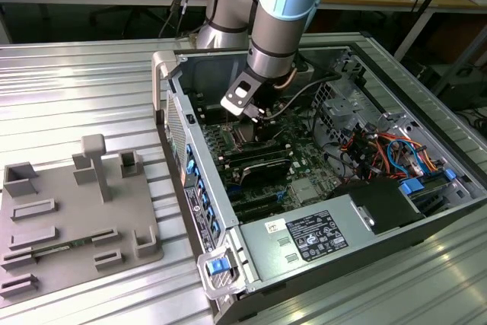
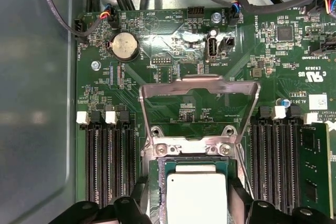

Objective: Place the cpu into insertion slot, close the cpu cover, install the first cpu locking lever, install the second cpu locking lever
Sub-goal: 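Place the cpu into insertion slot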

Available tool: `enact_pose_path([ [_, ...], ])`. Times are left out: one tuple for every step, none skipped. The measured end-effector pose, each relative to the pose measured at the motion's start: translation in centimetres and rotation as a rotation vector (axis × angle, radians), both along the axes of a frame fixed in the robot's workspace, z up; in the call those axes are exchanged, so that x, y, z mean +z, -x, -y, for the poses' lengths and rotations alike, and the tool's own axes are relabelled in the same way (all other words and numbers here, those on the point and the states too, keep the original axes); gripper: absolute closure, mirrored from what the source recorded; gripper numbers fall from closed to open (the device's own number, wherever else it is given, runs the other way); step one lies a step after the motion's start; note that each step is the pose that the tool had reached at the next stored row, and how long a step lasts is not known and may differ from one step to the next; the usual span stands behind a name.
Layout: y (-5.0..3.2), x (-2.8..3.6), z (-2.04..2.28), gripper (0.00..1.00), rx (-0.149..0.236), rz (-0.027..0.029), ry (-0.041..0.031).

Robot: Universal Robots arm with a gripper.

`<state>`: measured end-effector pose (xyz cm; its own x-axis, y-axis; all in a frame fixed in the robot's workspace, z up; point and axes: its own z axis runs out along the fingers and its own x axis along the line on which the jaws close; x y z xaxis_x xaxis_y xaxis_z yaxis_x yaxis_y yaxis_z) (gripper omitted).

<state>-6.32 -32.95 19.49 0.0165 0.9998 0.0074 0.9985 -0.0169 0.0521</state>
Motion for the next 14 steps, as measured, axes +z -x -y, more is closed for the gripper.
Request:
enact_pose_path([
  [0.0, -0.02, 0.0, 0.31, 0.0, -0.0001, -0.0003],
  [0.0, -0.04, 0.0, 0.31, 0.0, -0.0001, -0.0007],
  [0.0, -0.06, -0.01, 0.31, 0.0, -0.0001, -0.001],
  [0.0, -0.08, -0.01, 0.31, 0.0, 0.0, -0.0014],
  [0.0, -0.09, -0.01, 0.31, 0.0, 0.0, -0.0014],
  [0.0, -0.1, -0.01, 0.31, 0.0, -0.0001, -0.0014],
  [0.0, -0.1, -0.01, 0.31, 0.0, -0.0001, -0.0014],
  [0.0, -0.1, -0.01, 0.31, 0.0, 0.0, -0.0015],
  [0.0, -0.11, -0.01, 0.31, 0.0, 0.0001, -0.0015],
  [0.0, -0.11, -0.01, 0.31, 0.0, 0.0001, -0.0015],
  [0.0, -0.11, -0.01, 0.31, 0.0, 0.0001, -0.0015],
  [-0.01, -0.14, -0.03, 0.31, 0.0, 0.0005, -0.0028],
  [-0.01, -0.14, -0.02, 0.31, 0.0, 0.0005, -0.0017],
  [-0.01, -0.13, -0.02, 0.31, 0.0, 0.0005, -0.0018],
])
